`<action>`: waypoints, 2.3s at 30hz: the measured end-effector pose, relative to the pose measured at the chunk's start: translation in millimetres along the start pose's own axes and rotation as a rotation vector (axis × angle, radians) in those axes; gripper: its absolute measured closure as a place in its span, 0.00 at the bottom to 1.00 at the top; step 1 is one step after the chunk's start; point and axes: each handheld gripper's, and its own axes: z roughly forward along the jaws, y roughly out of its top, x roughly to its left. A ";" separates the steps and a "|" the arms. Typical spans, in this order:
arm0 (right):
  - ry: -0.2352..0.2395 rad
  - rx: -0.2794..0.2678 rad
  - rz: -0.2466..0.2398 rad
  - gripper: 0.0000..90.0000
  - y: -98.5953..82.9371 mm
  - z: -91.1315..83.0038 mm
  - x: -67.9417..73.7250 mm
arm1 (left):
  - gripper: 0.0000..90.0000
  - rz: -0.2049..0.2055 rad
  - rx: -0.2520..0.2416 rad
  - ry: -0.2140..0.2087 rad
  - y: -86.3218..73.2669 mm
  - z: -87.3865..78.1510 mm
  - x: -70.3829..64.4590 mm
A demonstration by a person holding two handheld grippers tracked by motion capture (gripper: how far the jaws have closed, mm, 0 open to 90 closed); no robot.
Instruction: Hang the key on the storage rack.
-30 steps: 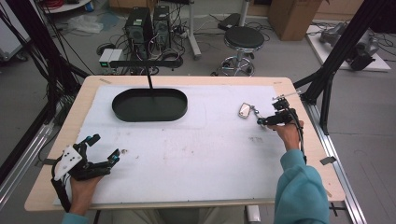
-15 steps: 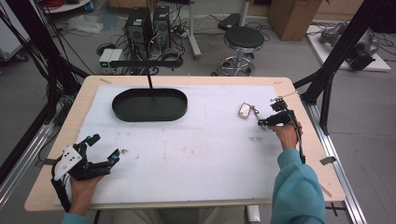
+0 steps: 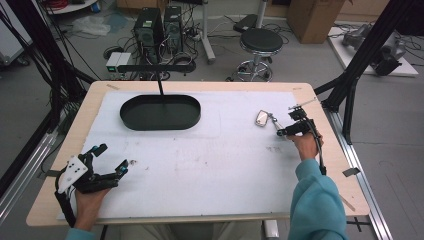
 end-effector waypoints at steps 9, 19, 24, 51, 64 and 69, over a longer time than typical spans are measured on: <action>0.003 0.028 -0.015 0.81 -0.2 1.6 -1.2 | 0.07 0.000 -0.001 0.000 0.0 0.0 0.2; -0.011 0.035 -0.053 0.82 0.9 0.0 0.4 | 0.07 -0.003 -0.001 0.004 0.0 -0.2 0.4; -0.002 0.017 -0.069 0.83 1.6 -2.3 1.6 | 0.07 -0.005 -0.004 0.010 0.0 -0.4 0.4; 0.214 -0.323 -0.393 0.83 7.7 -51.2 53.4 | 0.07 -0.027 0.140 -0.047 33.3 18.5 15.9; 0.413 -0.440 -0.463 0.83 3.4 -73.3 73.0 | 0.07 0.041 0.230 -0.238 83.3 43.3 17.8; 0.499 -0.490 -0.547 0.83 4.7 -82.9 85.7 | 0.07 0.074 0.239 -0.313 99.8 54.6 9.5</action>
